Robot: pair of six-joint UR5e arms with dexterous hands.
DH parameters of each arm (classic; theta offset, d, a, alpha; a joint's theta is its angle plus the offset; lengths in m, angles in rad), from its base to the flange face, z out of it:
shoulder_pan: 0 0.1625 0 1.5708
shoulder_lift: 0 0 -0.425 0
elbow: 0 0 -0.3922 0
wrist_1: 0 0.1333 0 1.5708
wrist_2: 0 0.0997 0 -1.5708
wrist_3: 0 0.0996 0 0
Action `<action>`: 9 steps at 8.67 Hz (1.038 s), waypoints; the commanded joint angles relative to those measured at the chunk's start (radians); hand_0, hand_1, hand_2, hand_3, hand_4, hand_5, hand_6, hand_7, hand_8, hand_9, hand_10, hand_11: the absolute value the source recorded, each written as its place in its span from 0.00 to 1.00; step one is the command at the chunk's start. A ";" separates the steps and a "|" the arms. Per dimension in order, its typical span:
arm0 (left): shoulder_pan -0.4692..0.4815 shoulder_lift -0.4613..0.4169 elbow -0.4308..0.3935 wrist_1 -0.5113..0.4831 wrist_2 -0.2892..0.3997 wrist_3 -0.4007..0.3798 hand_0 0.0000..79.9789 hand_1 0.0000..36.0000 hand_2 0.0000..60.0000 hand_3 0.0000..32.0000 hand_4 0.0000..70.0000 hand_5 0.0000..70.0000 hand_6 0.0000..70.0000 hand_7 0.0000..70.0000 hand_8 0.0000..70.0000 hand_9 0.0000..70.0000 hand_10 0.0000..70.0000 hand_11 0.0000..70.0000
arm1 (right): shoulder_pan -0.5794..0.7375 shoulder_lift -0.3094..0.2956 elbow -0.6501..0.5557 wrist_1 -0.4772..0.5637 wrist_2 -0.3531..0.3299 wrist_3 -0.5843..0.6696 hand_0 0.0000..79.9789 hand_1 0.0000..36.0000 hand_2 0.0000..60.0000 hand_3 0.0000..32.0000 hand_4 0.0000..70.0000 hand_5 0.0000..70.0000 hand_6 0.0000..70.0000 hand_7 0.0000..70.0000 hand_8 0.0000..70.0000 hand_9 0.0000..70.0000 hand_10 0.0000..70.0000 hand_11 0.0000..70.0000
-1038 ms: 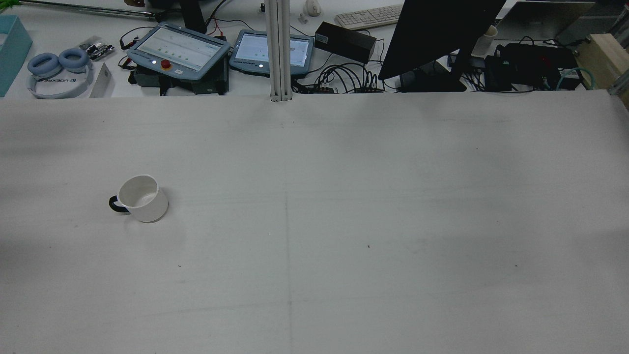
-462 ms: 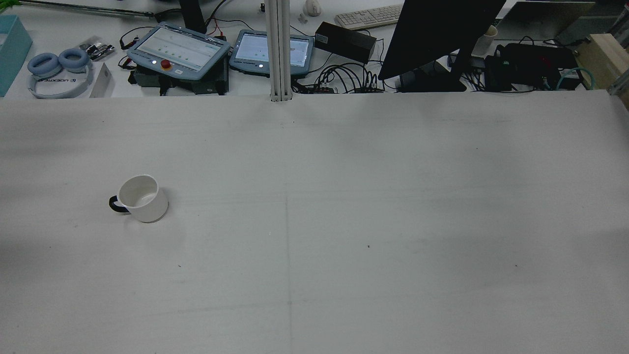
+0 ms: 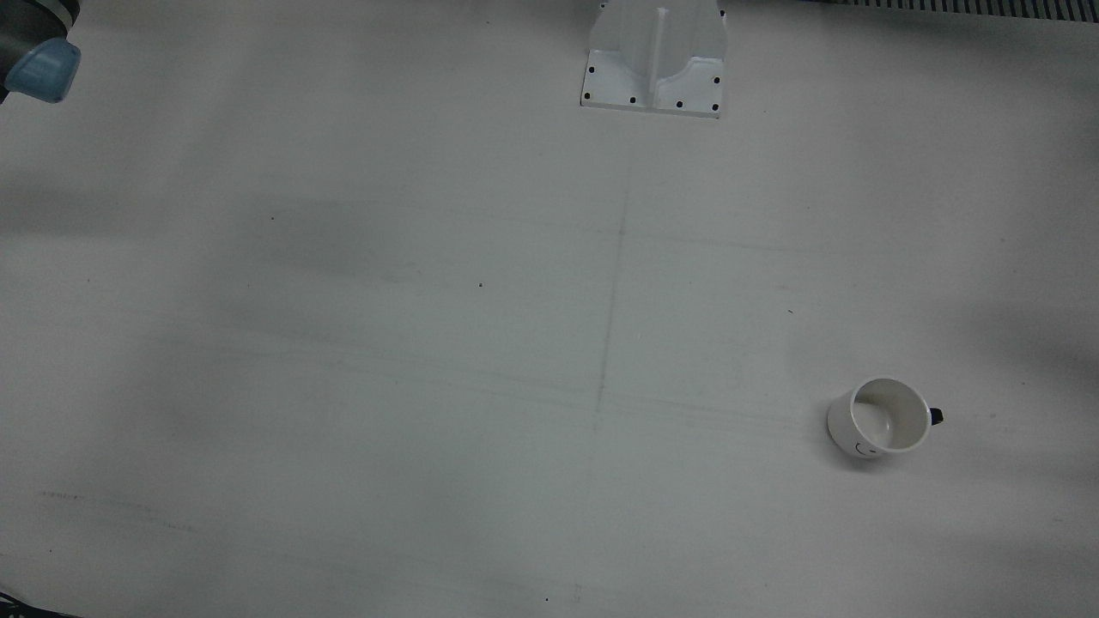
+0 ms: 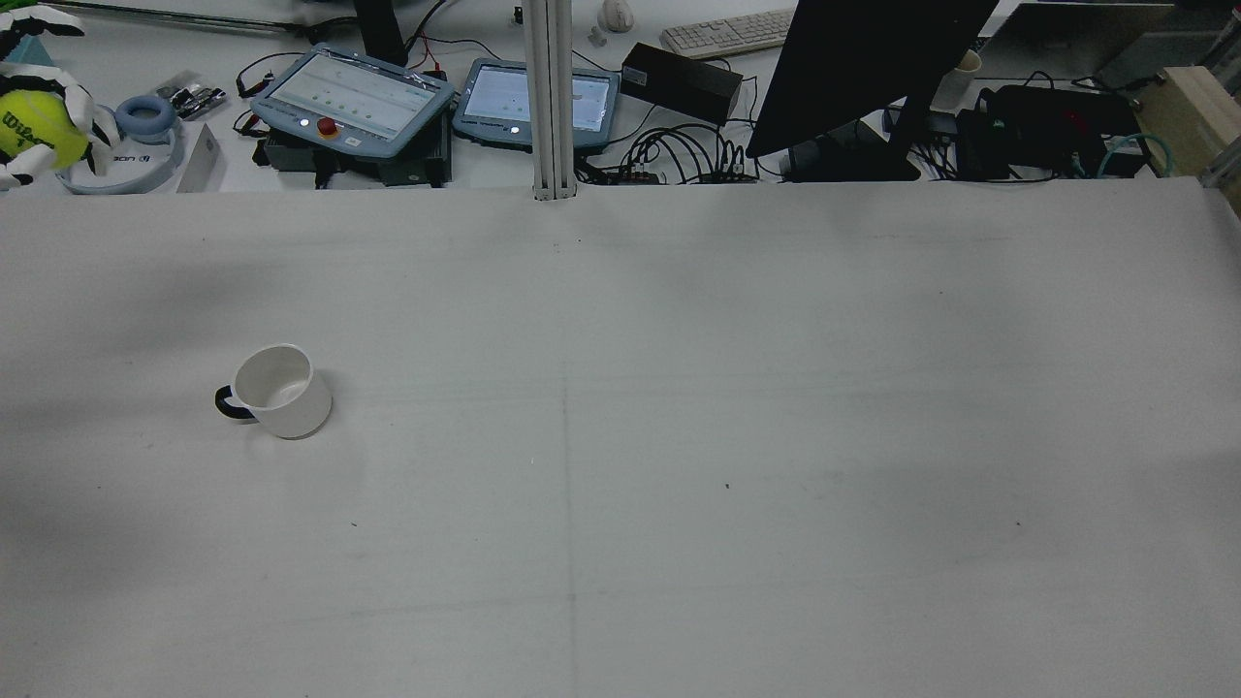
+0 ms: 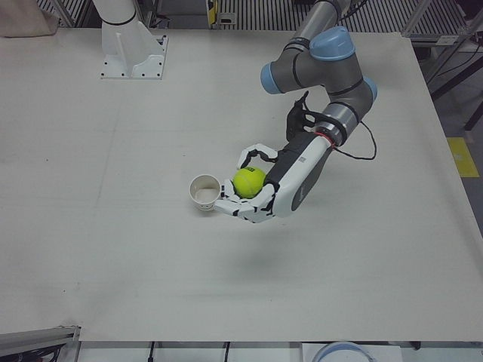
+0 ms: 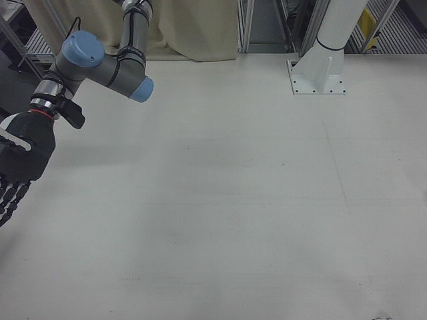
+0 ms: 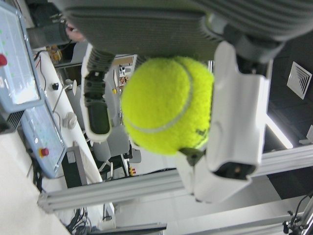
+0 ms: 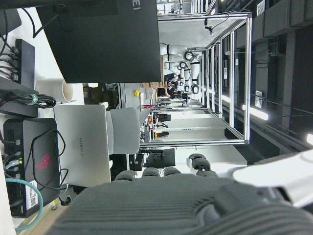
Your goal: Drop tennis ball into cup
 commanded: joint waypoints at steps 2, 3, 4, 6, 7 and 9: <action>0.201 -0.008 -0.006 -0.012 -0.006 0.055 1.00 1.00 1.00 1.00 0.06 0.51 1.00 0.80 0.63 0.58 0.51 0.77 | 0.000 0.000 0.002 0.000 0.000 -0.001 0.00 0.00 0.00 0.00 0.00 0.00 0.00 0.00 0.00 0.00 0.00 0.00; 0.219 -0.008 -0.006 -0.010 -0.006 0.058 1.00 1.00 1.00 1.00 0.05 0.50 1.00 0.80 0.63 0.58 0.50 0.77 | 0.000 0.000 0.002 0.000 0.000 -0.001 0.00 0.00 0.00 0.00 0.00 0.00 0.00 0.00 0.00 0.00 0.00 0.00; 0.250 -0.007 0.002 -0.018 -0.006 0.080 1.00 1.00 0.99 1.00 0.05 0.48 1.00 0.82 0.62 0.58 0.50 0.76 | 0.000 0.000 0.002 0.000 0.000 -0.001 0.00 0.00 0.00 0.00 0.00 0.00 0.00 0.00 0.00 0.00 0.00 0.00; 0.262 -0.004 0.008 -0.021 -0.006 0.090 1.00 1.00 0.95 1.00 0.04 0.49 1.00 0.80 0.62 0.58 0.50 0.76 | 0.000 0.000 0.002 0.000 0.000 0.001 0.00 0.00 0.00 0.00 0.00 0.00 0.00 0.00 0.00 0.00 0.00 0.00; 0.264 0.001 0.008 -0.021 -0.006 0.091 1.00 1.00 0.96 1.00 0.03 0.52 1.00 0.77 0.64 0.57 0.50 0.77 | 0.000 0.000 0.002 0.000 0.000 0.001 0.00 0.00 0.00 0.00 0.00 0.00 0.00 0.00 0.00 0.00 0.00 0.00; 0.276 0.025 0.010 -0.045 -0.006 0.102 1.00 1.00 0.90 1.00 0.02 0.49 1.00 0.77 0.62 0.56 0.49 0.75 | 0.000 0.000 0.002 0.000 0.000 0.001 0.00 0.00 0.00 0.00 0.00 0.00 0.00 0.00 0.00 0.00 0.00 0.00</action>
